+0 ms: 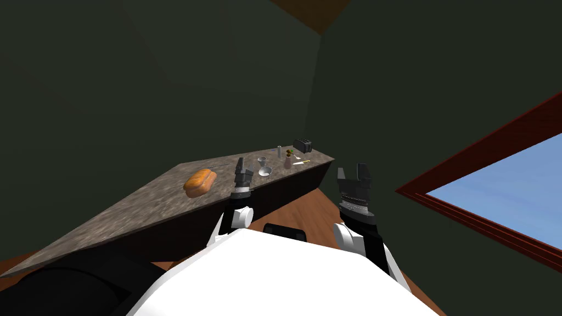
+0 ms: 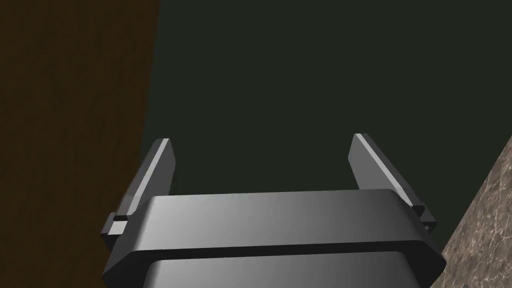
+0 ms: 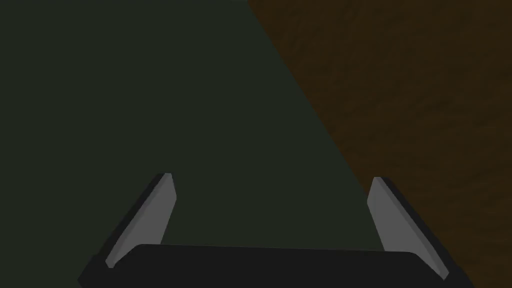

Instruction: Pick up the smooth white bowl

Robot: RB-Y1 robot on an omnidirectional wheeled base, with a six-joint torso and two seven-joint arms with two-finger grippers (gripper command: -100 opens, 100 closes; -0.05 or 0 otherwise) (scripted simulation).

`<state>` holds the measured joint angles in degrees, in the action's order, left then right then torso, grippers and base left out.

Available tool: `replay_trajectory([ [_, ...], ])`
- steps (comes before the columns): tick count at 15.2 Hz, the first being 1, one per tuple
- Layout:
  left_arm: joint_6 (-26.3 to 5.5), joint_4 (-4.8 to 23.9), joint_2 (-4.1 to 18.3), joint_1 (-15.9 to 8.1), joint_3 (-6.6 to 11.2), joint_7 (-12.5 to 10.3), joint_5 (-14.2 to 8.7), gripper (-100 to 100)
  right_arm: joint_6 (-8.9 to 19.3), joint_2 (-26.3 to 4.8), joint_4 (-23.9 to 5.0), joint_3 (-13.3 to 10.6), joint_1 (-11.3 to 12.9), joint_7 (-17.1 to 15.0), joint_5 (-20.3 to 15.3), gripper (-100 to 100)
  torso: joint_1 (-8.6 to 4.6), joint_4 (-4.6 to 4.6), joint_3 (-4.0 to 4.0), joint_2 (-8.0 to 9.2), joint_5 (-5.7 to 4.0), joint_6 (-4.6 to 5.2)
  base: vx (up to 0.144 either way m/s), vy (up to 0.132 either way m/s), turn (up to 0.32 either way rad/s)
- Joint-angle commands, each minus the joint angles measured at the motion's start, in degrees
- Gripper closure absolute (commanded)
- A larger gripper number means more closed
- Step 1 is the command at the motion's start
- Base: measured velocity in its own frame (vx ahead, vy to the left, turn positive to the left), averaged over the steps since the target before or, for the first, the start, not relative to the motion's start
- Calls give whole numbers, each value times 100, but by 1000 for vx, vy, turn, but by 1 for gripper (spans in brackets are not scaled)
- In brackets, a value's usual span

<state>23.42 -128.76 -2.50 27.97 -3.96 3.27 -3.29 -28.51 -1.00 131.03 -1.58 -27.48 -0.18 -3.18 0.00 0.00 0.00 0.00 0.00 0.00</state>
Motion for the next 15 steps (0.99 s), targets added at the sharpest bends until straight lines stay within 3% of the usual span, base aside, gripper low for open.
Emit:
replay_trajectory([
  [1, -81, -10, 253, 14, 32, -10, -17, -100, 0, 0, 0, 0, 0, 0, 0, 0, 0, 0, 0, 0, 0, 0, 4, -5, -20],
  [2, -81, -10, 253, 14, 32, -10, -17, -100, 0, 0, 0, 0, 0, 0, 0, 0, 0, 0, 0, -1, 0, 0, 7, -7, -19],
  [4, -272, -32, 566, 48, 108, -34, -58, -100, 0, 0, 0, 0, 0, 0, 0, 0, -1, -1, -1, -3, 0, 0, 14, -12, -34],
  [5, -272, -32, 608, 48, 108, -34, -58, -100, 0, 0, 0, 0, 0, 0, 0, 0, -2, -1, -3, -5, 0, 1, 19, -13, -30],
  [7, -562, -66, 909, 99, 224, -70, -121, -100, 0, 0, 0, 0, 0, 0, 0, 0, -2, -2, -4, -8, -1, 1, 26, -16, -49],
  [10, -742, -87, 1061, 131, 296, -92, -160, -100, 0, 0, 0, 0, 0, 0, 0, 0, -7, -3, -6, -11, -2, 1, 27, -24, -46],
  [15, -1340, -164, 1386, 246, 558, -174, -301, -100, 0, 0, 0, 0, 0, 0, 0, 0, -7, -3, -8, -13, -2, 0, 31, -20, -55],
])
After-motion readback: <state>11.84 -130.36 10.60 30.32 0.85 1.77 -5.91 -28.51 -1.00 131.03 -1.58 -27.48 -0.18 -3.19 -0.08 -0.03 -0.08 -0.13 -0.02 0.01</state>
